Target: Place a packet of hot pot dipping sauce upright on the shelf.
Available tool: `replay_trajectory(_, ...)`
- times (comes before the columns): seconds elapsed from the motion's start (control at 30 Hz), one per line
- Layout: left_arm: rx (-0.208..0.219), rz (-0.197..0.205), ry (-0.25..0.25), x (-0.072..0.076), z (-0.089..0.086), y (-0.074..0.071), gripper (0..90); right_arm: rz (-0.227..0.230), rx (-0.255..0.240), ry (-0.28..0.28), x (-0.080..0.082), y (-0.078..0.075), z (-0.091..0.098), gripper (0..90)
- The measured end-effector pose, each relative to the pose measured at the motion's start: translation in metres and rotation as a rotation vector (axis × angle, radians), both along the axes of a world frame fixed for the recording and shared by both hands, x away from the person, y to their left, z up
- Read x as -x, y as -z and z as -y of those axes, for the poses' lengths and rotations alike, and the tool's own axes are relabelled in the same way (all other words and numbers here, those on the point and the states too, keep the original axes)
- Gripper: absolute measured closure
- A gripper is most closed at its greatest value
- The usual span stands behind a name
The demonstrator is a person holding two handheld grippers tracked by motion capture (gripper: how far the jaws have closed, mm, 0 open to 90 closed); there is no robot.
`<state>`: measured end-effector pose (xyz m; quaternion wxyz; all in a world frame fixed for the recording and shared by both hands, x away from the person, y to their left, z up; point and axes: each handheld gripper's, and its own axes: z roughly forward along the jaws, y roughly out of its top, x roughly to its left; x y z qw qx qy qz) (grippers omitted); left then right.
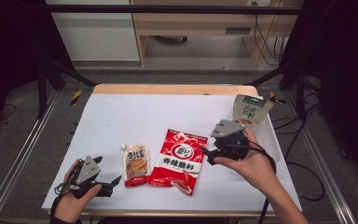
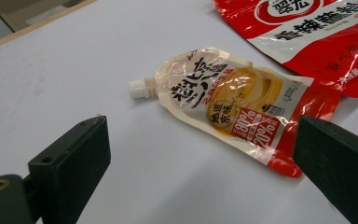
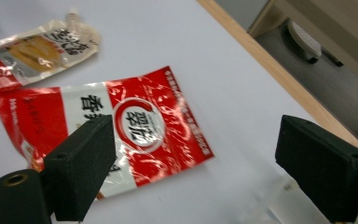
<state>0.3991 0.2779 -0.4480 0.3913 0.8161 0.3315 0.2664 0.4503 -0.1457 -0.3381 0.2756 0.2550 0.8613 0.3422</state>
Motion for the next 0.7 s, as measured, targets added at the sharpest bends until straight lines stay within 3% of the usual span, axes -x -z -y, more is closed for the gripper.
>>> replay_trajectory(0.23,0.023,0.022,-0.046,0.001,-0.007,-0.003,4.2,-0.042,0.001,-0.045,-0.005,0.021,-0.043,16.5)
replay_trajectory(0.33,0.005,0.017,-0.057,-0.001,-0.005,-0.001,4.2,-0.064,-0.019,-0.062,-0.007,0.028,-0.06,19.1)
replay_trajectory(0.4,-0.018,0.018,-0.062,-0.003,-0.005,0.0,4.3,-0.069,-0.019,-0.061,-0.009,0.032,-0.072,26.5)
replay_trajectory(0.5,-0.001,0.023,-0.082,-0.007,-0.008,-0.002,4.3,-0.092,-0.058,-0.059,-0.013,0.037,-0.083,27.1)
replay_trajectory(0.7,-0.01,0.006,-0.094,-0.01,-0.008,0.001,4.4,-0.129,-0.075,-0.077,-0.021,0.045,-0.108,28.1)
